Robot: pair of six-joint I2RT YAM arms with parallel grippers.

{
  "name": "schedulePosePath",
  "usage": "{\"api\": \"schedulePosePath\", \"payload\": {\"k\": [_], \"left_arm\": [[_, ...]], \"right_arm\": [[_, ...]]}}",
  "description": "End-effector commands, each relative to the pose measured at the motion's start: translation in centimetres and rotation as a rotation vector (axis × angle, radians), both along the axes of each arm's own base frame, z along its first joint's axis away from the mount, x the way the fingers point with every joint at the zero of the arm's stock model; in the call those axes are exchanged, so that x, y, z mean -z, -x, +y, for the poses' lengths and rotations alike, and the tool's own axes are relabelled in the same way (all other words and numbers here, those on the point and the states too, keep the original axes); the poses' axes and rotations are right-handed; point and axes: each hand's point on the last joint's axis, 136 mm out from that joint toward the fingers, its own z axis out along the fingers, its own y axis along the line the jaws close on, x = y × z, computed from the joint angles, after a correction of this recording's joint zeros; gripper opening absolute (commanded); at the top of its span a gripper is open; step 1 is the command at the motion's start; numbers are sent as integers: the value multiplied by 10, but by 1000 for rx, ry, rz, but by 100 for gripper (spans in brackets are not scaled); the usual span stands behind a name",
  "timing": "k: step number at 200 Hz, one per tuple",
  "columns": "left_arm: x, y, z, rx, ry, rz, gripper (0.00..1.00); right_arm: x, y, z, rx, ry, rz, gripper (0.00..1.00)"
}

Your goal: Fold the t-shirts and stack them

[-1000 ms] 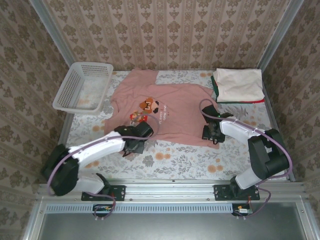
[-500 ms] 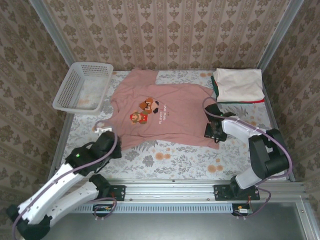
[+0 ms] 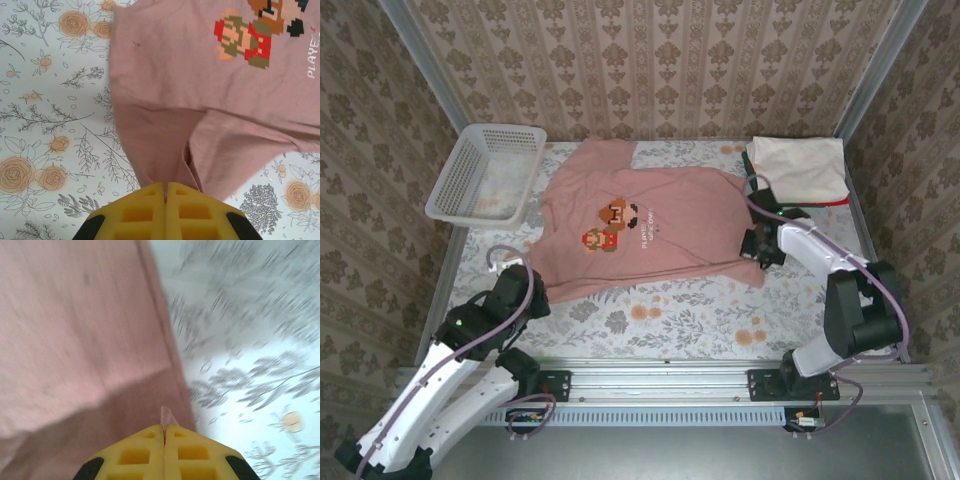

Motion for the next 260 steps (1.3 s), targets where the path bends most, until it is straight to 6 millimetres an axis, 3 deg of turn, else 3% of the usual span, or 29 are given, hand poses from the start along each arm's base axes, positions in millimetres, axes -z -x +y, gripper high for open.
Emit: {"api": "schedulePosePath", "payload": {"k": [1, 15, 41, 66, 84, 101, 137, 176, 193, 216, 241, 260], "left_arm": [[-9, 5, 2, 11, 13, -13, 0], [-2, 2, -4, 29, 24, 0, 0], [15, -1, -16, 57, 35, 47, 0], [11, 1, -10, 40, 29, 24, 0], [0, 0, -2, 18, 28, -31, 0], [-13, -4, 4, 9, -7, -61, 0], [-41, -9, 13, 11, -86, -89, 0], [-42, -2, 11, 49, -61, -98, 0], [-52, -9, 4, 83, -59, -133, 0], [-64, -41, -18, 162, -112, -182, 0], [-77, -94, -45, 223, -173, -224, 0], [-77, -137, -48, 220, -199, -235, 0]], "right_arm": [[-51, 12, -16, -34, 59, -68, 0], [-51, 24, -9, -47, 9, -89, 0], [-20, 55, 15, -95, -75, -27, 2], [-13, 91, 38, -174, -41, 19, 5], [-15, 111, 19, -129, 77, 53, 6], [-21, 107, 18, -116, 64, 11, 6], [-55, 87, 22, -104, 44, -109, 4], [-61, 95, 23, -88, 6, -142, 4], [-67, 96, 26, -97, -20, -174, 4], [-78, 81, 22, -91, 12, -213, 5], [-79, 43, 28, -111, 5, -216, 5], [-76, 12, 30, -124, 3, -204, 4]]}}
